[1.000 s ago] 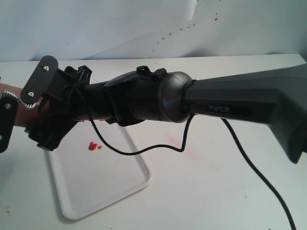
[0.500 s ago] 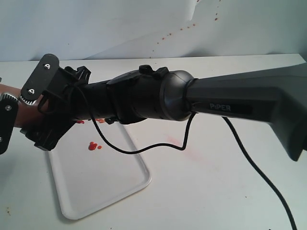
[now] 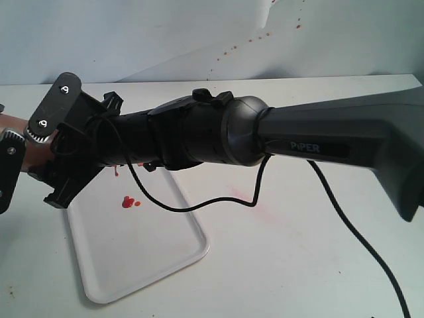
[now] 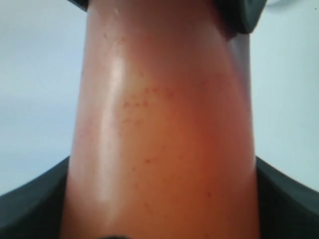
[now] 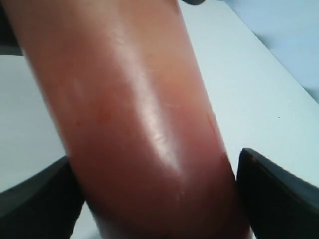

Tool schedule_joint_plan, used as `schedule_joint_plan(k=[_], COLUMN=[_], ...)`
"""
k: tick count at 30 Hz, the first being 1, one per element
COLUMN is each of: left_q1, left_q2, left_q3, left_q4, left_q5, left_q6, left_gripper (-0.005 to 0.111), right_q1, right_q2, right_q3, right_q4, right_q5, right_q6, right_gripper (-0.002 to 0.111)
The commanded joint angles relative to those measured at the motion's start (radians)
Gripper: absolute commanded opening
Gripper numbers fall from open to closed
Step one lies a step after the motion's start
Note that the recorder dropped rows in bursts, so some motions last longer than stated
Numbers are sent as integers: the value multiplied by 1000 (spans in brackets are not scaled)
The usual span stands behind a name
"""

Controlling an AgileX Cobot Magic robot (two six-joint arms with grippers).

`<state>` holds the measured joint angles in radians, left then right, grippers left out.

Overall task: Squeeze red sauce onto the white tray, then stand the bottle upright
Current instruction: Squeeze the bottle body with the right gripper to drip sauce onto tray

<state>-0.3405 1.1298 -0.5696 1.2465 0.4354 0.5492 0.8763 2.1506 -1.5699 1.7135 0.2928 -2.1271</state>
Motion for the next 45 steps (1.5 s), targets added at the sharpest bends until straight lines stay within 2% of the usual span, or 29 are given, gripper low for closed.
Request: schedule_joint_plan(k=[1, 12, 15, 17, 18, 19, 20, 21, 28, 33, 38, 45], left_q1=[-8, -8, -8, -8, -8, -8, -8, -8, -8, -8, -8, -8], left_q2=[0, 0, 0, 0, 0, 0, 0, 0, 0, 0, -6, -27], left_q3=[-5, -5, -5, -5, -5, -5, -5, -5, -5, -5, -5, -5], left_q4=[1, 1, 1, 1, 1, 1, 1, 1, 1, 1, 1, 1], left_q5=[-53, -53, -53, -53, -53, -53, -53, -53, -53, -53, -53, -41], left_q6=[-14, -14, -14, -14, -14, -14, -14, -14, -14, -14, -14, -16], left_gripper=[0, 0, 0, 0, 0, 0, 0, 0, 0, 0, 0, 0], right_q1=[12, 12, 12, 12, 12, 12, 12, 12, 12, 12, 12, 10], right_q2=[-16, -16, -16, -17, -17, -17, -17, -17, -17, -66, -127, -234], right_q3=[-14, -14, -14, -14, -14, -14, -14, -14, -14, 12, 99, 241], right_q4=[-3, -2, -2, 13, 26, 26, 26, 26, 31, -110, -241, -249], right_q5=[28, 25, 25, 25, 25, 23, 21, 21, -34, -35, -35, -66], right_q6=[-8, -10, -2, 37, 58, 61, 61, 61, 127, 266, 337, 350], right_gripper=[0, 0, 9, 30, 54, 68, 93, 103, 105, 105, 105, 102])
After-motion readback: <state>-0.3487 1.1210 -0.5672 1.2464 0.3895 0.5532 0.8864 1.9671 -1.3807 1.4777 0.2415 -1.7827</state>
